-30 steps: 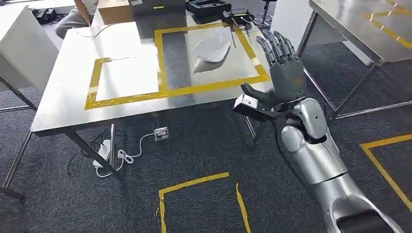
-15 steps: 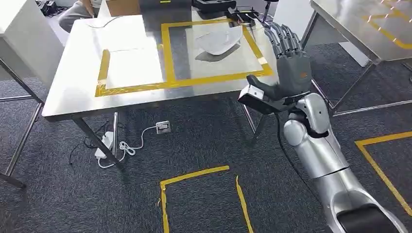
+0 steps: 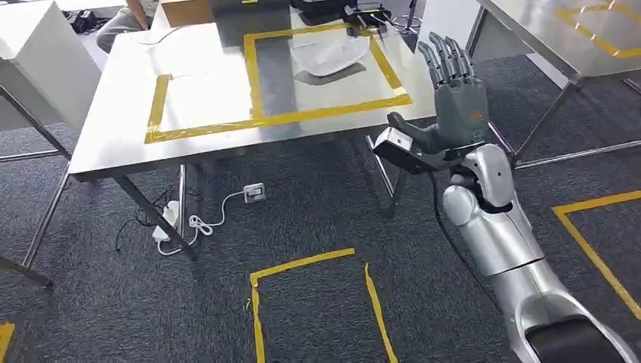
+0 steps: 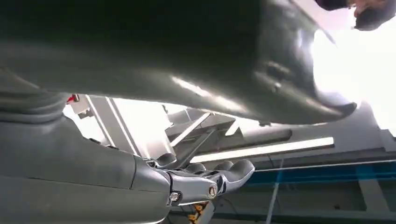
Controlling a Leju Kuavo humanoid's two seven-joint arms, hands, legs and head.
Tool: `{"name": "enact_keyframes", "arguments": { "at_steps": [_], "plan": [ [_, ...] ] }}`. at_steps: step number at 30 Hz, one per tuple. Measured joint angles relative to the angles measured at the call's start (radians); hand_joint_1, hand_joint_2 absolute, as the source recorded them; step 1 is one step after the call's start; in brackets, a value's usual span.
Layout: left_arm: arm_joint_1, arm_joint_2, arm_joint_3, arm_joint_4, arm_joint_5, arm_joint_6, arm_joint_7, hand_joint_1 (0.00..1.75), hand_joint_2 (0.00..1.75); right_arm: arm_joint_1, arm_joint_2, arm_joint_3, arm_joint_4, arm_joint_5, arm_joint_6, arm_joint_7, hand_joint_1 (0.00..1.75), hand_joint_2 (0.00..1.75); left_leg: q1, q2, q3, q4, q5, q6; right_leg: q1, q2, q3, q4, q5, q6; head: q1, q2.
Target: Take the parts from the cabinet and place them on the table.
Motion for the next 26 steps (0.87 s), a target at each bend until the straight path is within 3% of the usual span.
{"name": "enact_keyframes", "arguments": {
  "at_steps": [1,2,3,6,7,8,9,11,12,13,14,15,16,17,18,19,20,21,22,23,25,26],
  "plan": [
    [0.000,0.001,0.000,0.000,0.000,0.000,0.000,0.00,0.00,-0.001,0.000,0.000,0.000,0.000,0.000,0.001,0.00,0.00,0.000,0.000,0.068,-0.100,0.024,0.005,0.000,0.000,-0.006,0.002,0.005,0.003,0.000,0.000],
    [-0.002,0.001,0.000,0.000,0.000,0.000,0.000,0.00,0.00,-0.001,0.000,0.000,0.000,0.000,0.000,0.003,0.00,0.00,-0.002,0.000,0.113,-0.180,0.000,0.012,0.000,-0.001,-0.009,0.005,0.009,0.007,0.000,0.000],
    [-0.003,0.002,0.000,0.000,-0.001,0.000,-0.001,0.00,0.00,-0.003,0.000,0.000,0.000,0.000,0.000,0.006,0.00,0.00,-0.008,-0.001,0.134,-0.199,-0.001,0.016,0.003,-0.001,-0.015,0.006,0.014,0.014,0.002,0.000],
    [-0.003,0.002,0.000,0.000,-0.007,0.000,0.002,0.00,0.00,-0.002,0.000,0.000,0.002,0.006,0.010,0.020,0.00,0.00,-0.012,-0.001,0.116,-0.200,0.011,0.034,0.000,-0.002,-0.016,0.000,0.034,0.034,-0.001,0.000],
    [-0.002,0.000,0.000,0.000,-0.008,0.000,0.002,0.00,0.00,-0.003,-0.003,-0.001,0.003,0.005,0.015,0.023,0.00,0.00,-0.003,0.001,0.114,-0.209,0.024,0.044,0.001,0.000,-0.022,0.003,0.032,0.040,-0.001,0.000],
    [-0.004,0.000,0.000,0.000,-0.009,-0.001,0.004,0.00,0.00,-0.003,-0.005,-0.001,0.003,0.004,0.017,0.024,0.00,0.00,-0.003,0.004,0.106,-0.209,0.032,0.049,-0.001,0.004,-0.031,0.023,0.003,0.047,0.000,0.000],
    [-0.004,0.000,0.000,0.000,-0.009,-0.001,0.005,0.00,0.00,-0.003,-0.008,-0.001,0.004,0.004,0.020,0.023,0.00,0.00,-0.002,0.004,0.096,-0.209,0.040,0.056,-0.003,0.005,-0.051,0.072,-0.047,0.052,0.003,0.000],
    [-0.003,0.000,0.000,0.000,-0.009,-0.001,0.007,0.00,0.00,0.001,-0.013,-0.001,0.005,0.002,0.023,0.023,0.00,0.00,-0.003,0.006,0.072,-0.208,0.057,0.059,-0.006,0.004,-0.110,0.242,-0.150,0.062,0.003,0.000],
    [-0.003,0.000,0.000,0.000,-0.009,-0.002,0.007,0.00,0.00,0.005,-0.017,-0.001,0.007,0.001,0.026,0.023,0.00,0.00,-0.003,0.006,0.060,-0.206,0.064,0.058,-0.006,0.004,-0.126,0.302,-0.169,0.064,0.003,0.000],
    [-0.002,0.000,0.000,0.000,-0.009,-0.002,0.007,0.00,0.00,0.008,-0.021,-0.001,0.010,0.000,0.030,0.023,0.00,1.75,-0.003,0.005,0.049,-0.204,0.072,0.057,-0.007,0.004,-0.121,0.321,-0.161,0.065,0.003,0.000],
    [-0.002,0.000,0.000,0.000,-0.009,-0.002,0.007,0.00,0.00,0.010,-0.022,-0.001,0.013,-0.002,0.030,0.023,0.00,1.75,-0.003,0.005,0.039,-0.201,0.077,0.055,-0.008,0.004,-0.096,0.293,-0.135,0.064,0.003,0.000],
    [-0.001,-0.001,0.000,0.000,-0.009,-0.002,0.005,0.00,0.00,0.010,-0.023,-0.001,0.015,-0.003,0.030,0.022,0.00,1.75,-0.002,0.005,0.030,-0.198,0.081,0.052,-0.008,0.004,-0.049,0.229,-0.100,0.063,0.003,0.000],
    [-0.001,-0.002,0.000,0.000,-0.009,-0.002,-0.003,0.00,0.00,0.009,-0.023,-0.001,0.016,-0.003,0.029,0.022,0.00,1.75,-0.002,0.005,0.023,-0.195,0.084,0.049,-0.008,0.004,0.021,0.124,-0.068,0.059,0.003,0.000],
    [-0.002,-0.002,0.000,0.000,-0.009,-0.002,-0.013,0.00,0.00,0.008,-0.023,-0.001,0.017,-0.003,0.027,0.022,0.00,1.75,-0.002,0.006,0.021,-0.191,0.087,0.044,-0.008,0.003,0.078,0.034,-0.076,0.055,0.003,0.000],
    [-0.003,-0.002,0.000,0.000,-0.009,-0.002,-0.018,0.00,0.00,0.009,-0.023,-0.001,0.019,-0.002,0.027,0.023,0.00,1.75,-0.006,0.005,0.015,-0.190,0.092,0.037,-0.001,0.006,0.095,0.008,-0.091,0.047,0.003,0.000],
    [-0.003,-0.001,0.000,0.000,-0.009,-0.002,-0.022,0.00,0.00,0.011,-0.024,-0.002,0.021,-0.001,0.024,0.024,0.00,1.75,-0.006,0.005,0.017,-0.191,0.096,0.031,0.002,0.007,0.088,0.014,-0.081,0.038,0.004,0.000],
    [-0.004,-0.001,0.000,0.000,-0.009,-0.002,-0.023,0.00,1.75,0.009,-0.025,-0.002,0.024,0.000,0.023,0.027,0.00,1.75,-0.005,0.005,0.017,-0.191,0.101,0.026,0.001,0.007,0.086,0.005,-0.084,0.032,0.005,0.000],
    [-0.004,0.001,0.000,0.000,-0.009,-0.003,-0.023,0.00,1.75,0.010,-0.025,-0.002,0.026,0.002,0.022,0.031,0.00,1.75,-0.009,0.006,0.014,-0.192,0.089,0.042,-0.001,0.007,0.086,-0.001,-0.081,0.036,0.005,0.000],
    [-0.004,0.001,0.001,0.000,-0.009,-0.003,-0.023,0.00,1.75,0.010,-0.025,-0.002,0.029,0.003,0.022,0.033,0.00,1.75,-0.009,0.005,0.008,-0.195,0.095,0.060,0.000,0.008,0.084,-0.001,-0.078,0.031,0.004,0.000],
    [-0.004,0.001,0.001,0.000,-0.008,-0.003,-0.022,0.00,1.75,0.011,-0.025,-0.002,0.031,0.004,0.022,0.037,0.00,1.75,-0.008,0.006,0.008,-0.199,0.101,0.059,0.002,0.008,0.083,-0.001,-0.076,0.027,0.004,0.000],
    [-0.005,0.000,0.003,0.000,-0.009,-0.003,-0.019,0.00,1.75,0.011,-0.025,-0.002,0.037,0.008,0.021,0.040,0.00,1.75,-0.006,0.005,0.014,-0.208,0.114,0.038,0.004,0.008,0.077,0.000,-0.069,0.019,0.003,0.000],
    [-0.005,0.000,0.004,0.000,-0.009,-0.003,-0.019,0.00,1.75,0.011,-0.025,-0.002,0.039,0.008,0.021,0.040,0.00,1.75,-0.005,0.005,0.013,-0.210,0.121,0.033,0.005,0.008,0.073,0.001,-0.066,0.015,0.004,0.000]
  ]
}}
